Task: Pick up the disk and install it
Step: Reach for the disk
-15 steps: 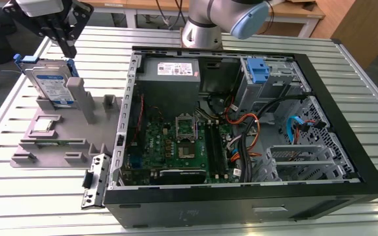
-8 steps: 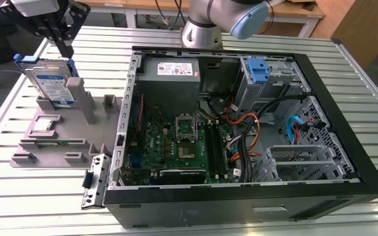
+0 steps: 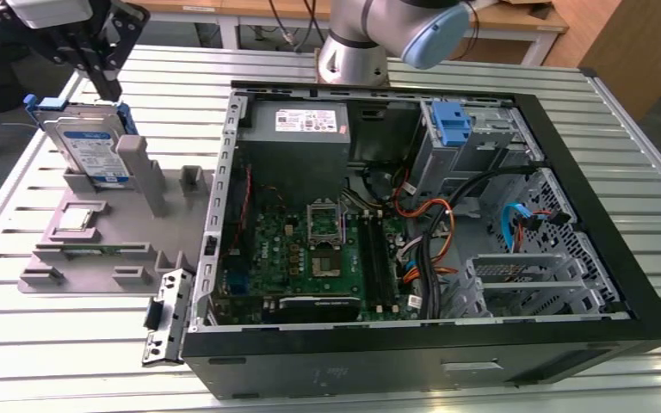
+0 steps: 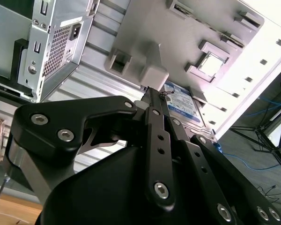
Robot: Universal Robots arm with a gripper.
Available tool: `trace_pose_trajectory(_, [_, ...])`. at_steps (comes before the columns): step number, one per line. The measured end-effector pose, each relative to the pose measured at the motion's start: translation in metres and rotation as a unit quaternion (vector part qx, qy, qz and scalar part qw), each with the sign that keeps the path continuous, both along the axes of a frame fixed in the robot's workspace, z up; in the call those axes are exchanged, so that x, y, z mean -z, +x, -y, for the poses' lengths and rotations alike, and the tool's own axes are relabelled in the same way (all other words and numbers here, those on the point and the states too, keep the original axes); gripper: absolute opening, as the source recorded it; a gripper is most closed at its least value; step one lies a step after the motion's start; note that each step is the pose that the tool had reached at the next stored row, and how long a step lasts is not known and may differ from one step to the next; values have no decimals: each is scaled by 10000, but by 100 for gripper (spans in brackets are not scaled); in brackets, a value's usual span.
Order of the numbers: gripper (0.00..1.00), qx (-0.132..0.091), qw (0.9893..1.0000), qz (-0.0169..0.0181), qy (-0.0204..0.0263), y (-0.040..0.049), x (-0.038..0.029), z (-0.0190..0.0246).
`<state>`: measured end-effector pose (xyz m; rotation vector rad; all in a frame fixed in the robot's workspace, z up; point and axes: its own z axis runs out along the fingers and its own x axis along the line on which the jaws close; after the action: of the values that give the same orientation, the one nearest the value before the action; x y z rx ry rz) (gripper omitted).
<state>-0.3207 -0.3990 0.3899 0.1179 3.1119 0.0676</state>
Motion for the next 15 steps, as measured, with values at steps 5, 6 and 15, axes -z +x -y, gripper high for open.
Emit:
trace_pose_trajectory(5, [10,0,10000,1,0,-48,1,0])
trace_pose_trajectory(6, [10,0,10000,1,0,-57,1,0])
trace_pose_trajectory(15, [10,0,10000,2,0,-142,2,0])
